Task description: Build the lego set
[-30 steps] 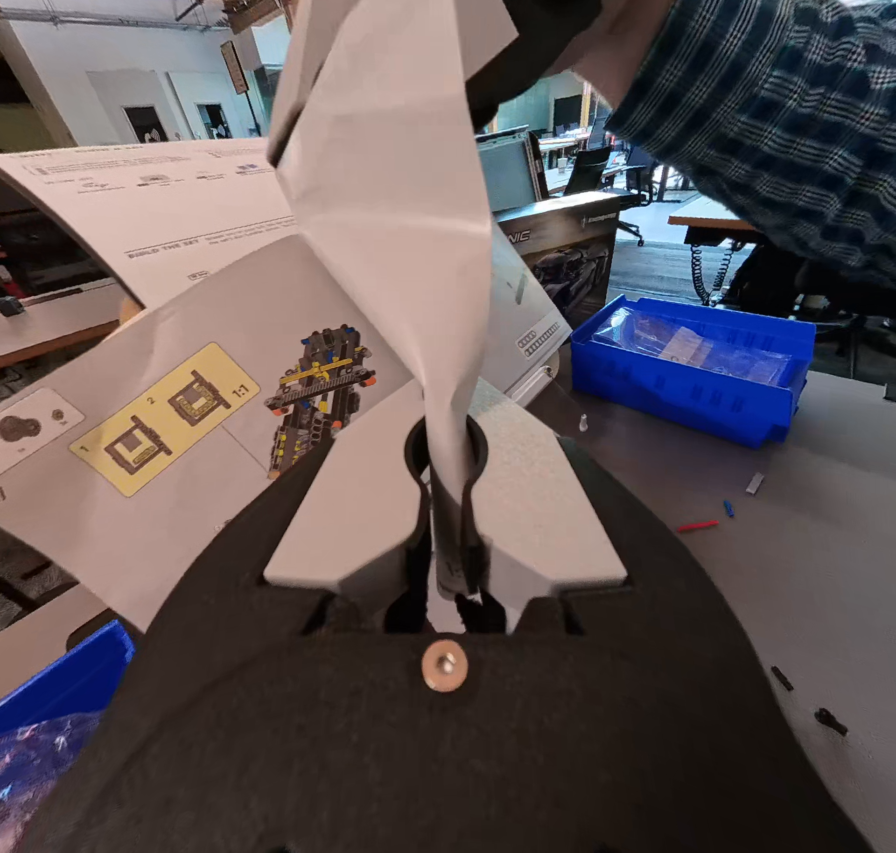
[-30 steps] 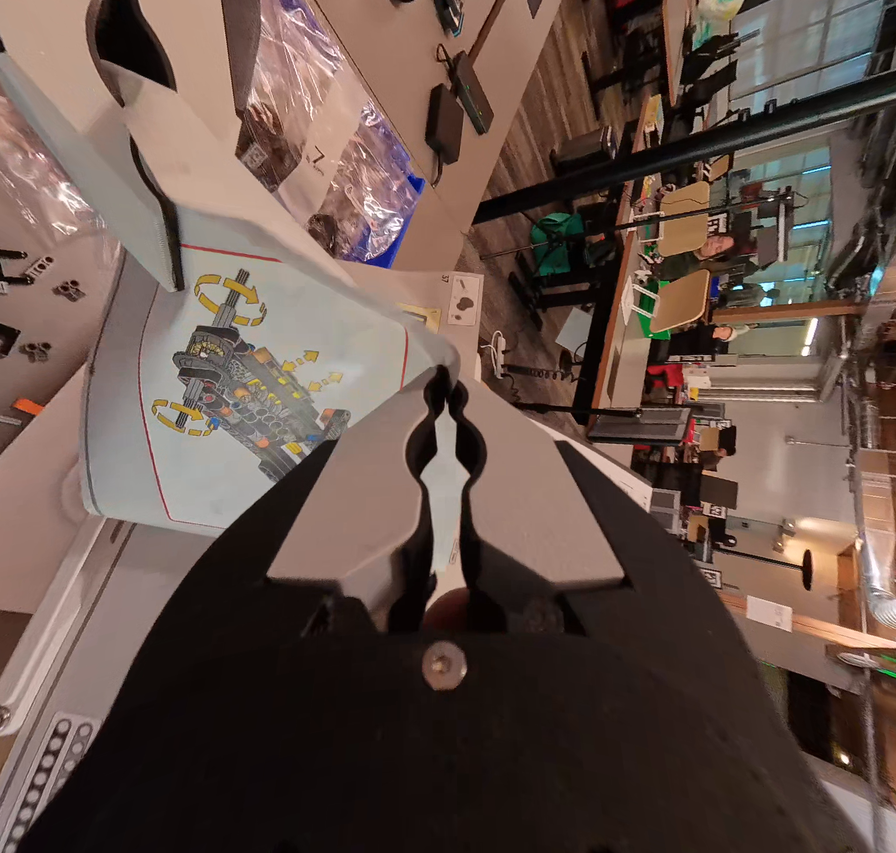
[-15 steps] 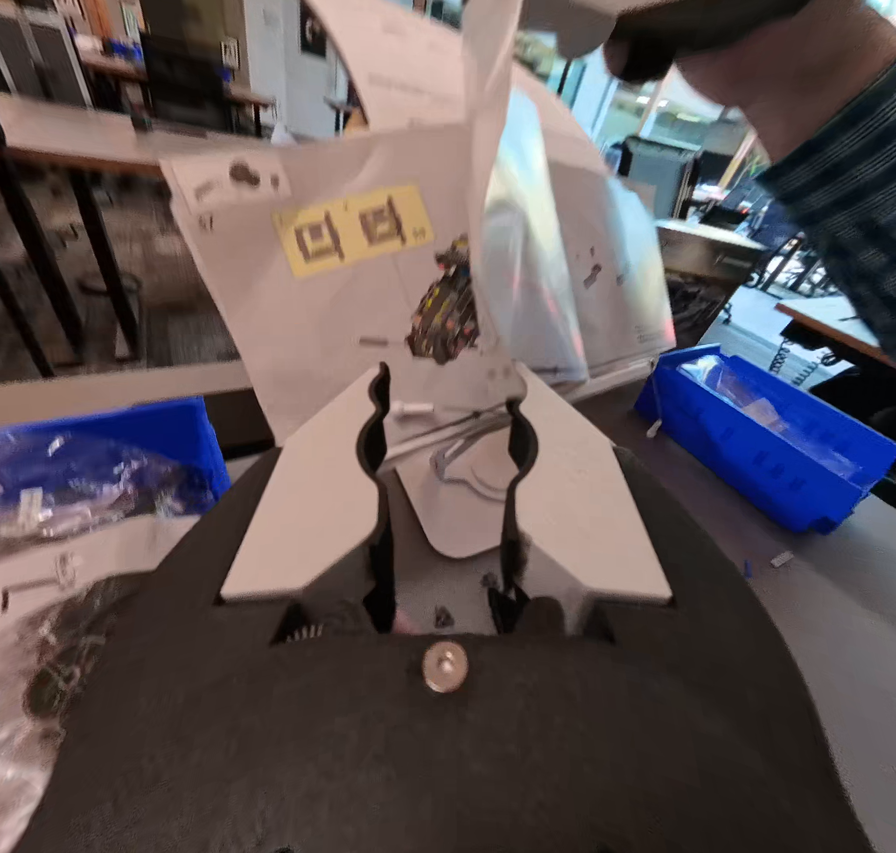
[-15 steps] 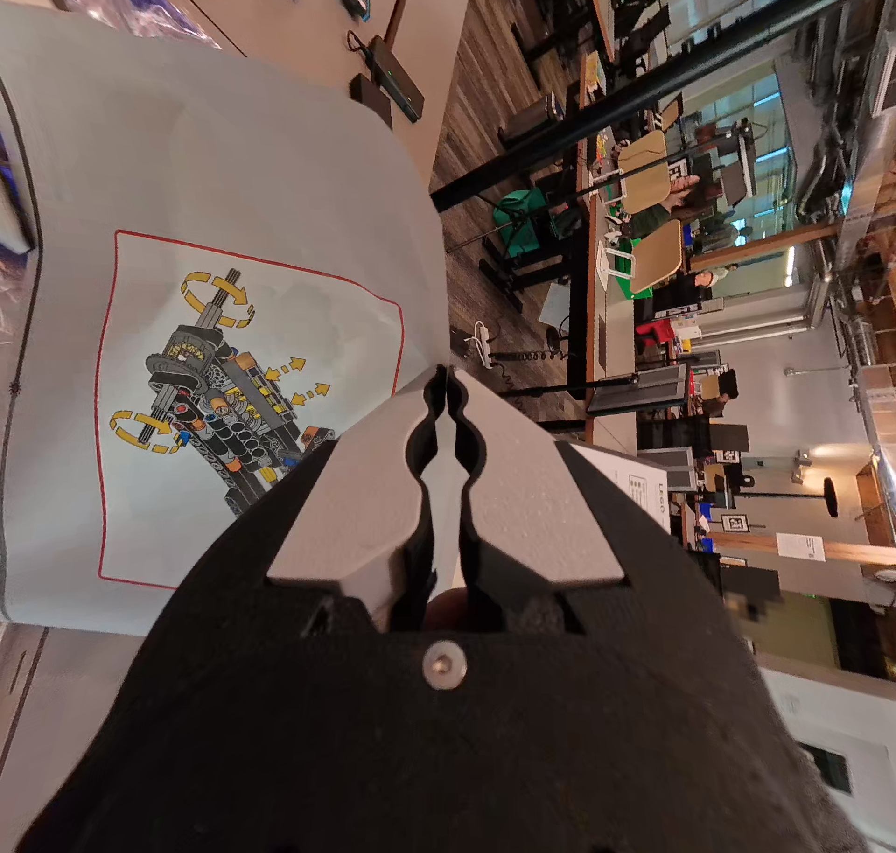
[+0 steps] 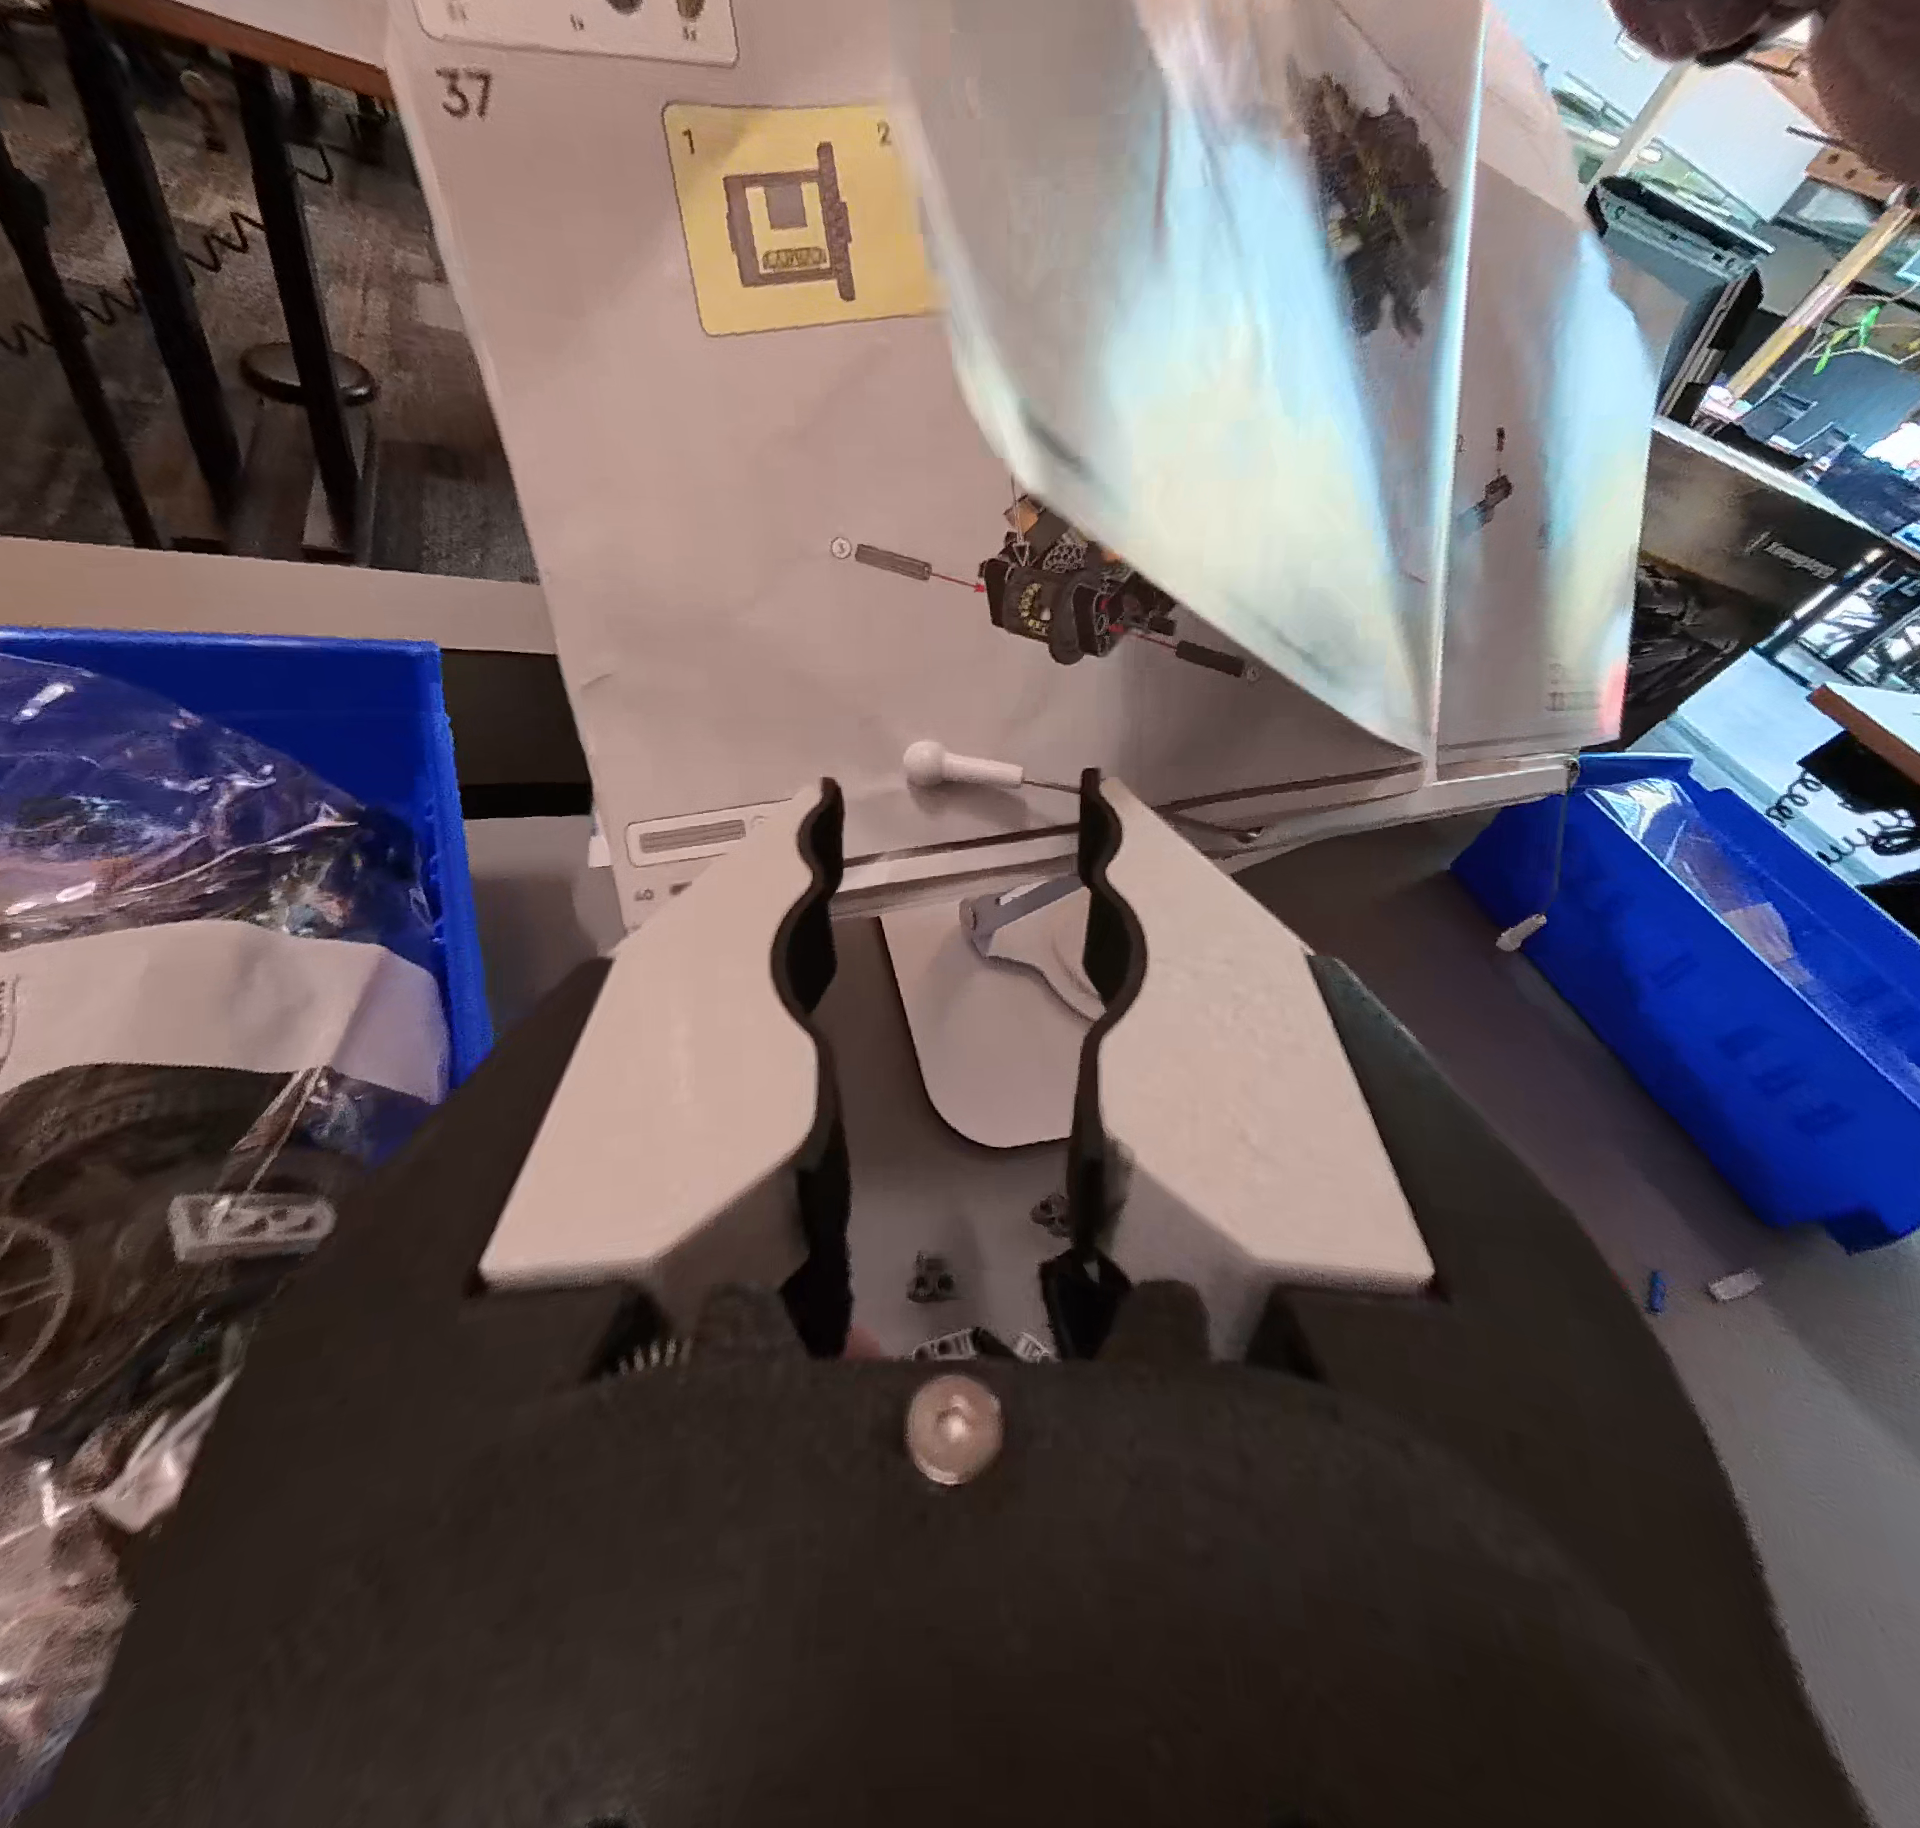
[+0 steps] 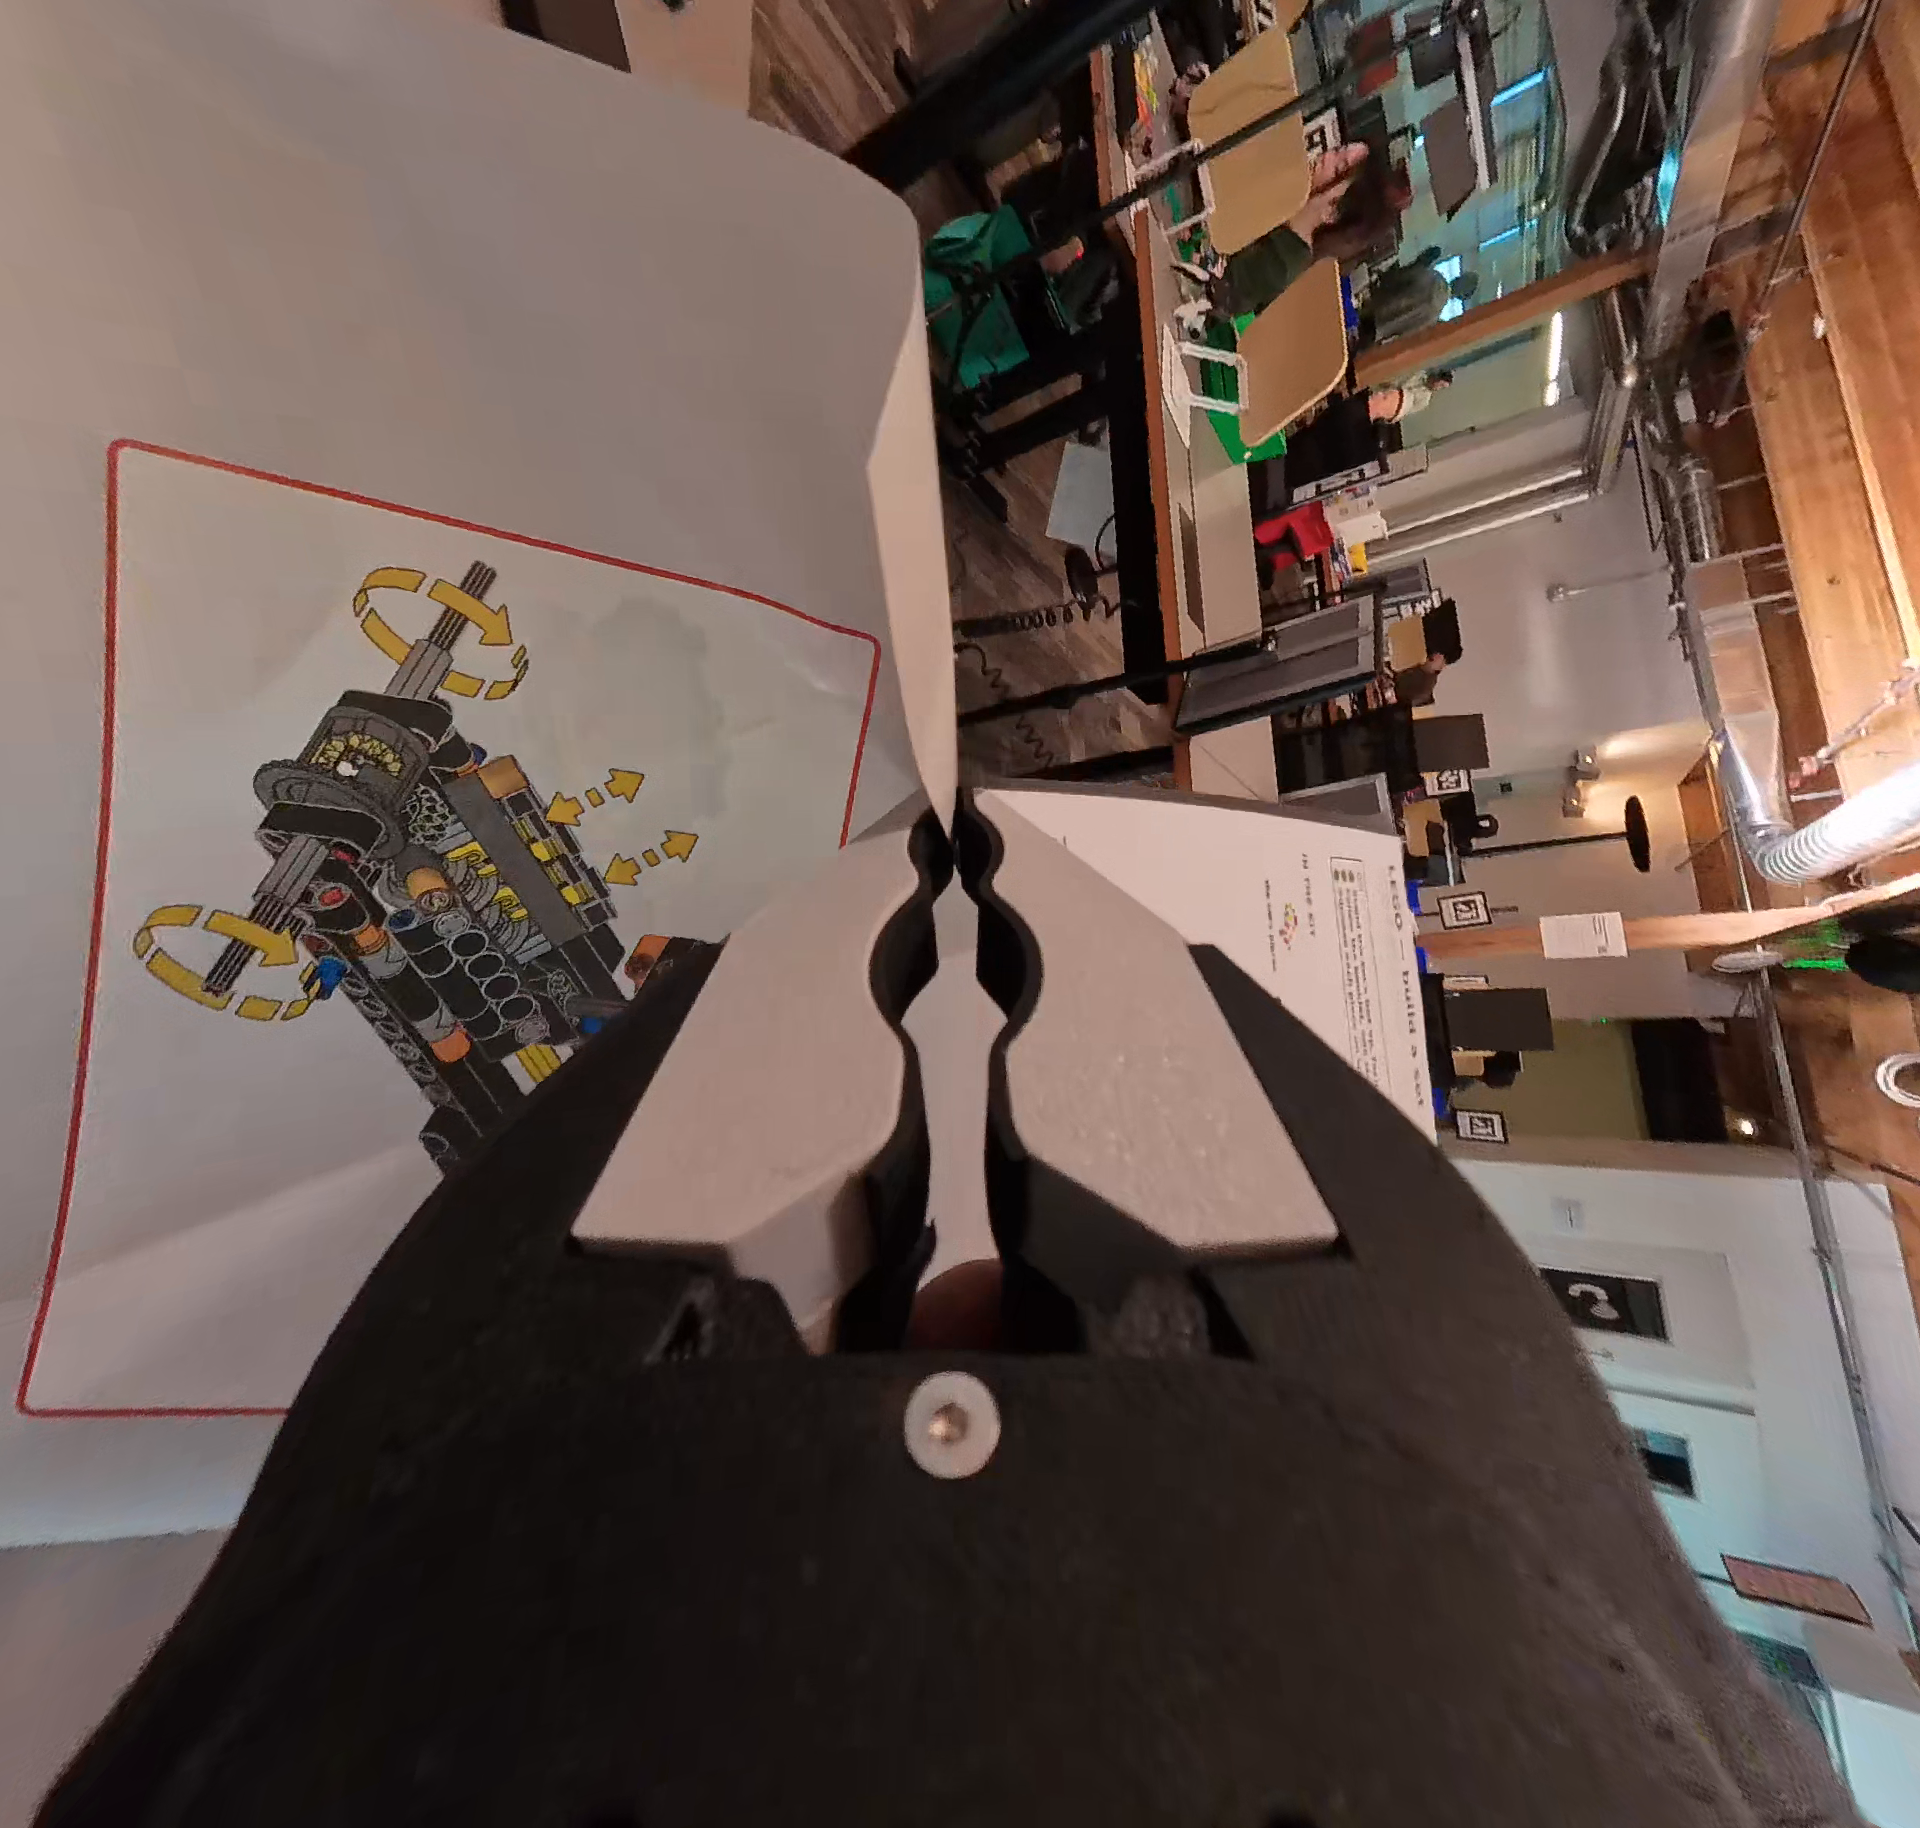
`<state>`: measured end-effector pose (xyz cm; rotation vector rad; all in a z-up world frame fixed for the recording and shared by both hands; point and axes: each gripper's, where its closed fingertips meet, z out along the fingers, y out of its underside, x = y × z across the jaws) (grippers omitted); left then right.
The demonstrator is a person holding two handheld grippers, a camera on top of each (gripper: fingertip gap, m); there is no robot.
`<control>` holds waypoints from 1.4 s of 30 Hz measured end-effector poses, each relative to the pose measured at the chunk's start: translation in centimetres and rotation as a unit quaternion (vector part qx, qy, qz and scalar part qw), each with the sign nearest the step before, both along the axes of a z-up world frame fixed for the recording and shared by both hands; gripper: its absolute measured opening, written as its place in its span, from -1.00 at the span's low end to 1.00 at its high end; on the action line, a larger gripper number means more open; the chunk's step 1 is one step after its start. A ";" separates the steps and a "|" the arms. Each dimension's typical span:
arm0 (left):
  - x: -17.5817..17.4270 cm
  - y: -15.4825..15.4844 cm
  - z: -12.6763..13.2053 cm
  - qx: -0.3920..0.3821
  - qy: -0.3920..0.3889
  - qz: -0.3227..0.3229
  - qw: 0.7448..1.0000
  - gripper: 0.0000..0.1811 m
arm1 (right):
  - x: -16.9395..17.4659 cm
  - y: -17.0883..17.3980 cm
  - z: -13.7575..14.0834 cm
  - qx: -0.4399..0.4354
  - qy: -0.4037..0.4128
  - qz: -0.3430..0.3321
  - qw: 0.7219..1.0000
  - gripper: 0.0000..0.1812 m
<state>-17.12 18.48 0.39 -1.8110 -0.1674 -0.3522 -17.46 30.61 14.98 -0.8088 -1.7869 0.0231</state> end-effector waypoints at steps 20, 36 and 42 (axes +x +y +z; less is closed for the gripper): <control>2.9 2.1 -2.3 -0.039 -0.056 0.000 0.998 -0.63 | -4.5 -0.8 -4.6 0.072 -0.027 -0.032 0.996 -0.68; 2.3 2.5 -1.6 -0.015 -0.060 0.063 0.996 -0.47 | 5.9 -7.2 -10.7 -0.015 -0.194 0.064 0.979 -0.90; 1.7 2.5 -2.4 -0.035 -0.058 0.085 0.994 -0.64 | 5.0 -6.2 -12.5 -0.039 -0.173 0.055 0.983 -1.00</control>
